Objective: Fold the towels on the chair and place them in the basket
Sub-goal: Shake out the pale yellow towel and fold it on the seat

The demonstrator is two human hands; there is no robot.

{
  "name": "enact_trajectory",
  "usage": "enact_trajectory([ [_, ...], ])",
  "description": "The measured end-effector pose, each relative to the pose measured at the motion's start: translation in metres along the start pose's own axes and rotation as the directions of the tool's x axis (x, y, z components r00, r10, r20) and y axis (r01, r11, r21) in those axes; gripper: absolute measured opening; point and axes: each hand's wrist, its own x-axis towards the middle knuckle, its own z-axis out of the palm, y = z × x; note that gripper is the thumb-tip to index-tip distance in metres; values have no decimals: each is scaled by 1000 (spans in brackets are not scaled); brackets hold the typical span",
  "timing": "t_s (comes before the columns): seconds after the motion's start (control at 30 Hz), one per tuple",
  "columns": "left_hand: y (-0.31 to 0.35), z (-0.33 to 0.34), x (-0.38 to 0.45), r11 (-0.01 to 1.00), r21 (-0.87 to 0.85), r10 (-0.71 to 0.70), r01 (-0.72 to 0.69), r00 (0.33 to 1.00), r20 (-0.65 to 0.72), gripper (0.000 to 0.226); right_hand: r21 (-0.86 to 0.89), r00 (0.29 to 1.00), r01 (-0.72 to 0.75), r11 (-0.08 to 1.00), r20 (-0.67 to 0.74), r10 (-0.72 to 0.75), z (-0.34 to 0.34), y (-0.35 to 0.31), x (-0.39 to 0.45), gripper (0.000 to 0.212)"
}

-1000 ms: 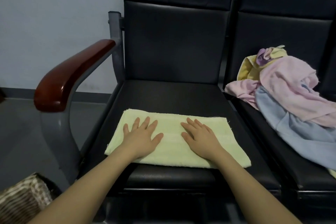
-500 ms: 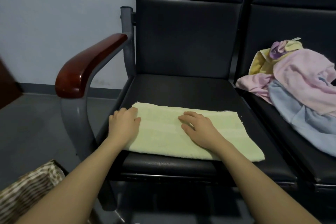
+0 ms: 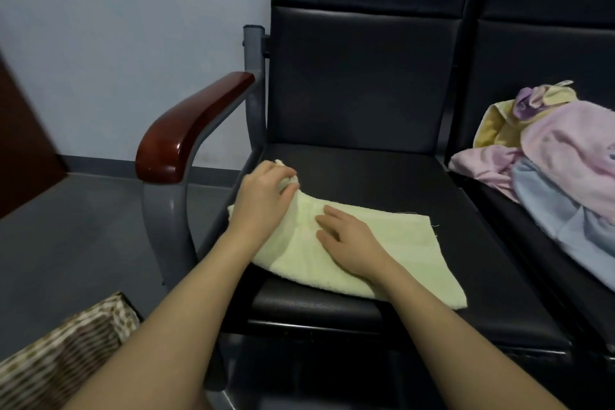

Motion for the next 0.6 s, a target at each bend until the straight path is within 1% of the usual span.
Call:
enact_trajectory([
  [0.1, 19, 13, 1, 995, -70, 76, -76, 997, 2, 19, -122, 986, -44, 992, -165, 24, -15, 19, -9, 32],
  [0.17, 32, 25, 1, 987, -106, 121, -118, 992, 20, 19, -143, 972, -130, 981, -216, 97, -29, 38, -20, 32],
  [0.27, 57, 46, 0, 978, -169, 136, -125, 989, 53, 19, -146, 952, -249, 957, -217, 214, -49, 70, -39, 29],
  [0.33, 76, 61, -2, 972, -225, 82, -61, 993, 88, 18, -104, 946, -289, 952, -185, 267, -57, 87, -52, 27],
  [0.4, 93, 78, -2, 966, -258, 11, 24, 991, 133, 18, -106, 952, -288, 952, -139, 273, -57, 97, -60, 26],
  [0.47, 107, 94, -2, 959, -272, -40, 83, 987, 159, 18, -26, 948, -298, 954, -122, 293, -56, 102, -62, 25],
  [0.53, 117, 107, -2, 959, -265, -58, 101, 984, 166, 18, 153, 928, -322, 934, -145, 344, -56, 106, -61, 21],
  [0.6, 125, 116, -2, 967, -242, -47, 86, 985, 165, 19, 376, 876, -345, 860, -200, 438, -57, 113, -60, 14],
])
